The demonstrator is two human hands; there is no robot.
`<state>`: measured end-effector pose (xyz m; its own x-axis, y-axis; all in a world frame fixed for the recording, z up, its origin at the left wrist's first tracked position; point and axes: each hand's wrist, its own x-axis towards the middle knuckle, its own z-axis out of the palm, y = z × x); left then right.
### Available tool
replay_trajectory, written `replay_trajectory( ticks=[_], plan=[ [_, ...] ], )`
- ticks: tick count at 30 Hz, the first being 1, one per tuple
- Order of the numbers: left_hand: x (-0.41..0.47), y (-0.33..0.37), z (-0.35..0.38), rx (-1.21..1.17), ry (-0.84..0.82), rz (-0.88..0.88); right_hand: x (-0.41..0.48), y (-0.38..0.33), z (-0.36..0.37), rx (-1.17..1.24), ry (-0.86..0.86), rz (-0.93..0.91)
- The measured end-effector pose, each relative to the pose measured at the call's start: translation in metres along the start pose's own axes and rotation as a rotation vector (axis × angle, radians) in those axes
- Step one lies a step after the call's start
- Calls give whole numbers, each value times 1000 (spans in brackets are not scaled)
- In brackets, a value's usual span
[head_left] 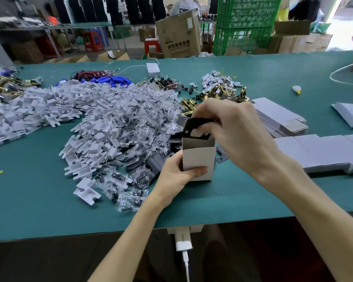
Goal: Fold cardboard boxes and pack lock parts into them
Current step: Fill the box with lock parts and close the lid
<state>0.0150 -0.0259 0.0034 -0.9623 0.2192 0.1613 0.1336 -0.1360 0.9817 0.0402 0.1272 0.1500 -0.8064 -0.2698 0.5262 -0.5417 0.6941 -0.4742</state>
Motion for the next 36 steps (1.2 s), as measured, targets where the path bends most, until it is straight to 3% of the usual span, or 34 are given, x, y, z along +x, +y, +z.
replay_trajectory(
  ticks=[10, 21, 36],
  plan=[
    [0, 1, -1, 13, -3, -27, -1, 10, 14, -455, -108, -114],
    [0, 2, 0, 13, 5, -35, 2, 7, 14, -328, -230, -124],
    [-1, 3, 0, 23, -6, -22, 6, 9, 9, -384, -282, -117]
  ],
)
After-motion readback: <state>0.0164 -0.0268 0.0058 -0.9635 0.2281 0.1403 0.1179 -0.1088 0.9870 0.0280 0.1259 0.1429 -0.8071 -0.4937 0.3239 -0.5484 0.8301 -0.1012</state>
